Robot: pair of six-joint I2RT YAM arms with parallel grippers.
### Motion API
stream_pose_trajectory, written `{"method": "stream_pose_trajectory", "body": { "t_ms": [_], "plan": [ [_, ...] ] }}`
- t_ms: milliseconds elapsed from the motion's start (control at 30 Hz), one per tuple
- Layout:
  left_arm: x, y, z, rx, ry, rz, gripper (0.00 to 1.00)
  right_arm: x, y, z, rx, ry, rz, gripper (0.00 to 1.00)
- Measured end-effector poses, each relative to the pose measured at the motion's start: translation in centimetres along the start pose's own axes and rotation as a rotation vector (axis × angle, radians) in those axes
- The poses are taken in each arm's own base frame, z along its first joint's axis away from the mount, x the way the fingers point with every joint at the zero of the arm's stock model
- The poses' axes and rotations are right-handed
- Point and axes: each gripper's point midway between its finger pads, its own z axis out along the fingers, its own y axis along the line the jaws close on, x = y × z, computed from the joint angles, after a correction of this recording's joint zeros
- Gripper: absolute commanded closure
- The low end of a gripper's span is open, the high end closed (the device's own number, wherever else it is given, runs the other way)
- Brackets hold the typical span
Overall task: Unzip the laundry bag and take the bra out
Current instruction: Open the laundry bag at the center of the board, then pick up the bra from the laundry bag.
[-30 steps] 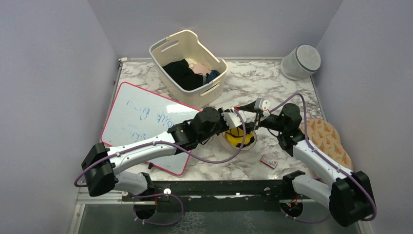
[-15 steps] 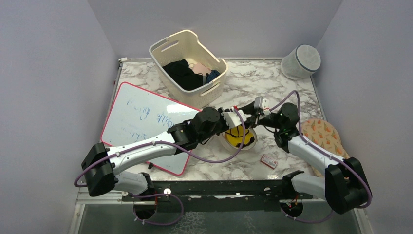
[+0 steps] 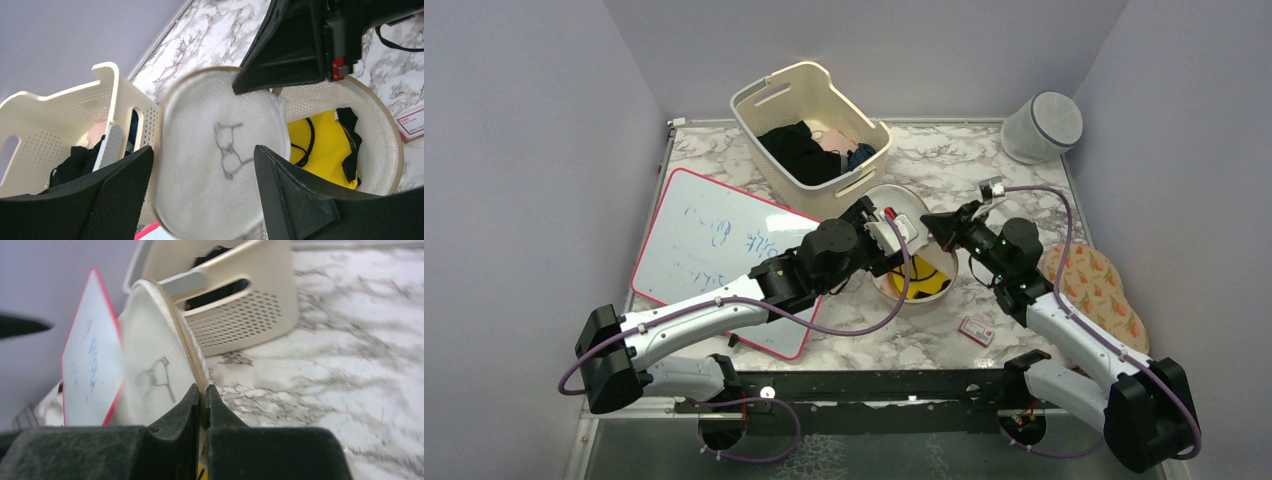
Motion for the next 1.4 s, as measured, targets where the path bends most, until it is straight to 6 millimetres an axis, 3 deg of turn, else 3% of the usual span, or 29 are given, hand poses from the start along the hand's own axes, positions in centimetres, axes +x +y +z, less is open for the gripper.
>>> {"method": "stream_pose_trajectory", "body": {
  "t_ms": [167,367,467,567,733,833,1000,1167,1300,1400],
  "plan": [
    [0.3,0.1,-0.2,-0.010,0.003,-0.001,0.26,1.5,-4.2,0.7,0.262,0.080,0.157,0.94],
    [0.7,-0.1,0.1,-0.006,0.015,0.003,0.20,5.3,-7.3,0.1,0.472,0.238,0.282,0.63],
    [1.7,-0.6,0.7,0.006,0.046,0.008,0.20,5.3,-8.0,0.1,0.538,0.298,0.285,0.45],
    [3.0,-1.2,1.1,0.020,0.088,0.014,0.19,4.9,-8.2,-0.3,0.577,0.352,0.253,0.38],
    [3.1,-1.4,1.1,0.027,0.094,0.010,0.18,3.0,-7.5,-1.6,0.571,0.407,0.157,0.22],
    [3.0,-2.0,1.1,0.062,0.086,0.004,0.19,1.5,-6.5,-3.3,0.549,0.398,0.107,0.21],
    [2.2,-4.0,1.4,0.169,0.064,-0.036,0.33,0.1,-4.5,-4.8,0.491,0.394,0.089,0.22],
    [1.5,-5.9,2.1,0.262,0.065,-0.076,0.27,3.2,-3.8,-6.7,0.466,0.460,0.145,0.23],
    [1.5,-6.2,2.0,0.274,0.068,-0.089,0.22,6.1,-3.7,-8.4,0.512,0.541,0.245,0.22],
    [1.7,-6.3,2.0,0.275,0.072,-0.091,0.24,7.5,-3.3,-9.1,0.533,0.567,0.337,0.27]
  ]
}}
